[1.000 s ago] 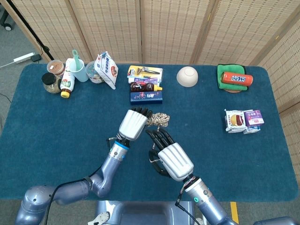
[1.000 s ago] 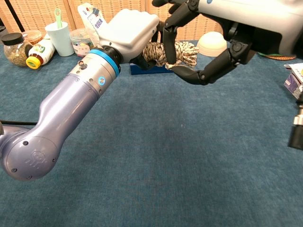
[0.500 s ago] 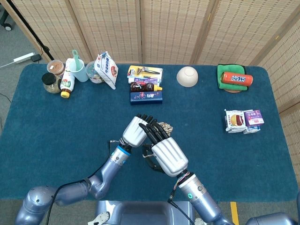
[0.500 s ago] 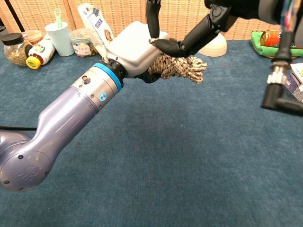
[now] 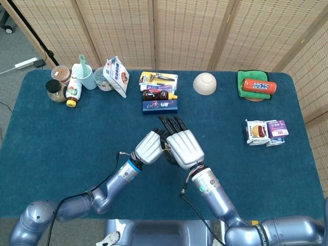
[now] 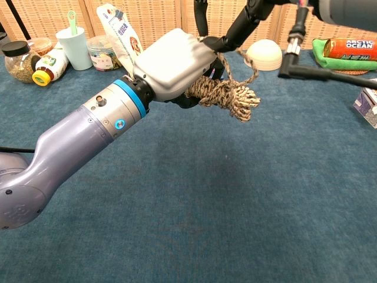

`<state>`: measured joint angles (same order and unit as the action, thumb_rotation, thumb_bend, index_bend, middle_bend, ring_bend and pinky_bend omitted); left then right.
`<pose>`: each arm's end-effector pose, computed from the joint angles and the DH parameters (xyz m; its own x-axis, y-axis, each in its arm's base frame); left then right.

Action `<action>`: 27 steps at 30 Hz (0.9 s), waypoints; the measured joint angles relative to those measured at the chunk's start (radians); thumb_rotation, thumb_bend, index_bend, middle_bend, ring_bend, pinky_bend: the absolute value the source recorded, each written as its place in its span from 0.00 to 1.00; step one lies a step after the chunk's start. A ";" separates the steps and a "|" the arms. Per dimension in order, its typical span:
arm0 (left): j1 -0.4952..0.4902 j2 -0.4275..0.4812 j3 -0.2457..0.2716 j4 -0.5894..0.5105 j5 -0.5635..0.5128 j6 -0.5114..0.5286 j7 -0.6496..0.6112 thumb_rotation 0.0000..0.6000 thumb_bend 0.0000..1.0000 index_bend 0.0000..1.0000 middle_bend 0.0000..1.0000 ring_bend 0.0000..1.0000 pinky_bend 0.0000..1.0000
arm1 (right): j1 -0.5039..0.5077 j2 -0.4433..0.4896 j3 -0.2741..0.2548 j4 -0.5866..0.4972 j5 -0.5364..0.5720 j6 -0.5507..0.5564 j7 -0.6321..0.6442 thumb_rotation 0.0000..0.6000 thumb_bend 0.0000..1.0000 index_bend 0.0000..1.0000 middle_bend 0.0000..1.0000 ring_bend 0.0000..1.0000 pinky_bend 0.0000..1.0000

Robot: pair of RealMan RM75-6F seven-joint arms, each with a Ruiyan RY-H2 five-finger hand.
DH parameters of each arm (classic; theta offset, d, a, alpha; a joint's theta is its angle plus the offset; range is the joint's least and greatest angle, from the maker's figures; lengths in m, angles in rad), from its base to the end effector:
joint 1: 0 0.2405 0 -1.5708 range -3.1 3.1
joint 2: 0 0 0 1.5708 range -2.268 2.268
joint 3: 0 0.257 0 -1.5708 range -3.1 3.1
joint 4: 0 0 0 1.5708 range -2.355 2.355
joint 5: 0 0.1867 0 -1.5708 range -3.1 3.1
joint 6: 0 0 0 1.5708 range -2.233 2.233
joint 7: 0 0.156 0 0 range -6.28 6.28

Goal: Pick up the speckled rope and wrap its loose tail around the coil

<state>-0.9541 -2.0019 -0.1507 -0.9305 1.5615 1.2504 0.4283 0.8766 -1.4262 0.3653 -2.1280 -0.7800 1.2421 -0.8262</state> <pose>-0.0276 0.3408 -0.0752 0.5074 -0.3351 0.7939 0.4767 -0.6583 -0.5826 -0.0134 -0.3110 0.0717 0.3490 -0.1579 0.9237 -0.8631 -0.4380 0.2512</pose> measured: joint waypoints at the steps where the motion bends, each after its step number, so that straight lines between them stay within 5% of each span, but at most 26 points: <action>1: 0.000 0.002 0.002 0.000 0.004 0.002 -0.004 1.00 0.40 0.70 0.53 0.53 0.67 | 0.013 0.001 0.006 0.019 0.015 0.000 -0.010 1.00 0.56 0.72 0.00 0.00 0.00; 15: 0.002 0.045 0.042 -0.006 0.070 0.018 -0.079 1.00 0.40 0.71 0.54 0.53 0.67 | 0.071 0.013 0.008 0.225 0.074 -0.032 -0.014 1.00 0.56 0.72 0.00 0.00 0.00; 27: 0.013 0.070 0.043 -0.034 0.090 0.044 -0.108 1.00 0.40 0.71 0.54 0.53 0.67 | 0.065 0.020 -0.005 0.382 0.089 -0.134 0.144 1.00 0.56 0.72 0.00 0.00 0.00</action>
<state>-0.9414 -1.9318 -0.1077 -0.9649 1.6518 1.2942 0.3205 0.9412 -1.4065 0.3599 -1.7463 -0.6908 1.1077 -0.6822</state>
